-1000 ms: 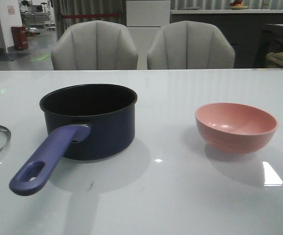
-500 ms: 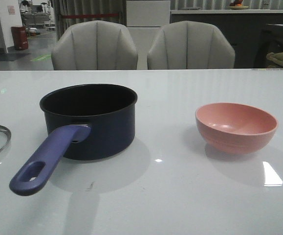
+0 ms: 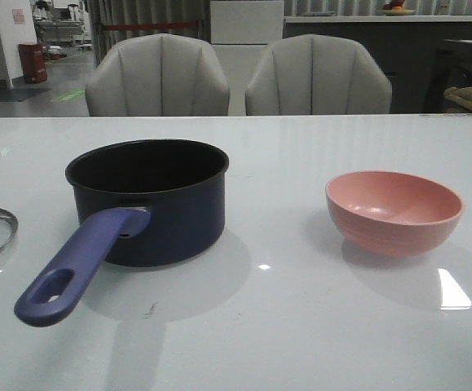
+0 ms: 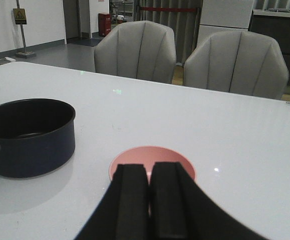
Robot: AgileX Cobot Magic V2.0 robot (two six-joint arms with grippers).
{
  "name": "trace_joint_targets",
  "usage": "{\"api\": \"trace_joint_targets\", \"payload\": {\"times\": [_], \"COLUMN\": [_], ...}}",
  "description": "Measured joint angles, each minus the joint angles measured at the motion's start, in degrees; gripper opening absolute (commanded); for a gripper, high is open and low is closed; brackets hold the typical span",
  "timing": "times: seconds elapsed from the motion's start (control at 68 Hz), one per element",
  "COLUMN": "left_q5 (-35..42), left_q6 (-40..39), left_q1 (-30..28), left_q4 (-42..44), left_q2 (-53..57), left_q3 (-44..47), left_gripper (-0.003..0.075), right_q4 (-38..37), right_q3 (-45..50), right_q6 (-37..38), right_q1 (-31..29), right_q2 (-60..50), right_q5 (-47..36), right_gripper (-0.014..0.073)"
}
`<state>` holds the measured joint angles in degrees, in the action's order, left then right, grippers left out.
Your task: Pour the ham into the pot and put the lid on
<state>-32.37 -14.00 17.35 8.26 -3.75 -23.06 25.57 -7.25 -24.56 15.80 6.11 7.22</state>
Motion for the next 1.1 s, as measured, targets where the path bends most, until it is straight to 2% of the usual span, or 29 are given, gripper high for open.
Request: {"api": "trace_joint_targets", "payload": {"times": [0.132, 0.5, 0.853, 1.103], "left_q5": [-3.91, -4.53, -6.31, -10.99], "left_q6": [0.00, -0.22, -3.51, -3.51], "left_q1": [0.00, -0.42, -12.26, -14.67], "left_q4": [0.75, 1.56, -0.50, -1.04], "left_q2": [-7.93, -38.89, -64.16, -78.31], "left_q3": [-5.63, -17.35, -27.92, -35.69], "left_gripper": [0.0654, 0.0658, 0.0658, 0.0658], "right_q4": [0.00, 0.00, 0.00, 0.00], "right_q3": [0.00, 0.00, 0.00, 0.00], "right_q6": [0.00, 0.00, -0.08, -0.08], "right_q1": [0.00, 0.00, 0.00, 0.00], "right_q2": [0.00, 0.00, 0.00, 0.00], "right_q5": [0.00, 0.00, 0.00, 0.00], "right_gripper": [0.0157, 0.0157, 0.0157, 0.0157]}}
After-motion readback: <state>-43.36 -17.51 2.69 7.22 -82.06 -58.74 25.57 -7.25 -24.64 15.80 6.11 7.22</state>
